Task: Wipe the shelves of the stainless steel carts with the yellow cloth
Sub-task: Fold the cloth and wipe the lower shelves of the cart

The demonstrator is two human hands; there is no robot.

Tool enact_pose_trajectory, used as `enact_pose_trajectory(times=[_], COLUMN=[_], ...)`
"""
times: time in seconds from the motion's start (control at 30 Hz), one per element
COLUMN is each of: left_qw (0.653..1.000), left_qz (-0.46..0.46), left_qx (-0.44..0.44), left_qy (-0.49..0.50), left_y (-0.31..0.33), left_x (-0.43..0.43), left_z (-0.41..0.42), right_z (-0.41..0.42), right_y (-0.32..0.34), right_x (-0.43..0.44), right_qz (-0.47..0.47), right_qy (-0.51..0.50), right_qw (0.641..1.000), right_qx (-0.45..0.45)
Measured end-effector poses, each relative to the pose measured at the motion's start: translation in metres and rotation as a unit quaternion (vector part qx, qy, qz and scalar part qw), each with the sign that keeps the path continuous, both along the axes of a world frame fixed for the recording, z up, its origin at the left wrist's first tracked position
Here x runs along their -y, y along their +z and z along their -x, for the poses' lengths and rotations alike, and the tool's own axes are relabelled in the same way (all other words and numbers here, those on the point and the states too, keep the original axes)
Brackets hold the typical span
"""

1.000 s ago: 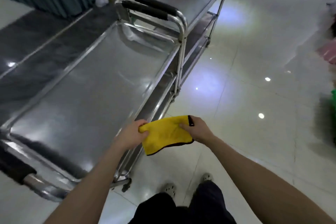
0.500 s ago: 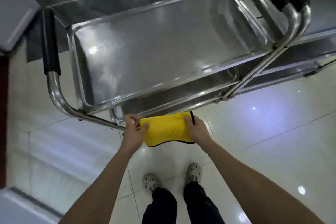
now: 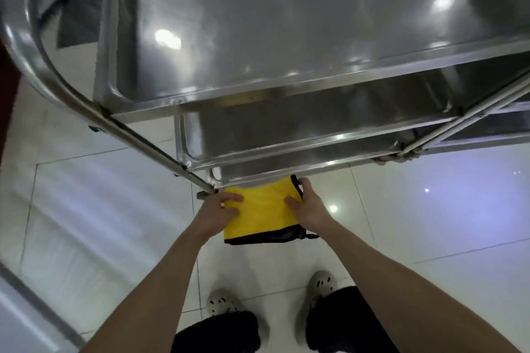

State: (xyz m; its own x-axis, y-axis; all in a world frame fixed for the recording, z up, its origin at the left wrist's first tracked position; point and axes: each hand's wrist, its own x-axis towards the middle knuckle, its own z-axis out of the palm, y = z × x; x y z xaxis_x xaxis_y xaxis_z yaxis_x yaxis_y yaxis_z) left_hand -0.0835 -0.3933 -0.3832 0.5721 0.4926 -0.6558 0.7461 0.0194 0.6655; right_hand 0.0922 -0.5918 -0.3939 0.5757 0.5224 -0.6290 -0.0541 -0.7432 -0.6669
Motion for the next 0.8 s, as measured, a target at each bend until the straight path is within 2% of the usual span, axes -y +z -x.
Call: enact_pose_trajectory(times=[0.13,0.23,0.3,0.43,0.47,0.53,0.63,0.73,0.8], left_qw=[0.995,0.985,0.977,0.962,0.959,0.955,0.958,0.950,0.920], left_qz=[-0.073,-0.129,-0.170,-0.245,-0.258,-0.272,-0.254,-0.217,-0.219], left_qx=[-0.016,-0.002,0.018,0.060,0.066,0.077,0.123,0.082,0.038], left_qy=[-0.073,-0.118,-0.130,-0.102,-0.100,-0.084,0.049,0.210,0.324], left_y=[-0.103,-0.178,-0.223,-0.291,-0.309,-0.339,-0.367,-0.366,-0.360], left_x=[-0.010,-0.027,-0.045,-0.102,-0.114,-0.124,-0.103,-0.078,-0.078], left_z=[-0.007,-0.009,-0.017,-0.058,-0.065,-0.066,-0.036,0.005,0.022], right_z=[0.000,0.000,-0.008,-0.049,-0.060,-0.071,-0.060,-0.039,-0.030], right_y=[-0.090,-0.160,-0.203,-0.278,-0.300,-0.343,-0.369,-0.357,-0.349], right_x=[-0.023,-0.040,-0.058,-0.116,-0.130,-0.147,-0.147,-0.150,-0.163], right_qz=[0.005,-0.008,-0.021,-0.077,-0.067,0.018,0.082,0.067,0.051], right_qy=[-0.027,0.007,0.040,0.039,0.070,0.157,0.199,0.224,0.254], right_qw=[0.999,0.998,0.993,0.964,0.954,0.927,0.894,0.892,0.885], right_qx=[0.022,0.057,0.107,0.250,0.285,0.339,0.394,0.387,0.387])
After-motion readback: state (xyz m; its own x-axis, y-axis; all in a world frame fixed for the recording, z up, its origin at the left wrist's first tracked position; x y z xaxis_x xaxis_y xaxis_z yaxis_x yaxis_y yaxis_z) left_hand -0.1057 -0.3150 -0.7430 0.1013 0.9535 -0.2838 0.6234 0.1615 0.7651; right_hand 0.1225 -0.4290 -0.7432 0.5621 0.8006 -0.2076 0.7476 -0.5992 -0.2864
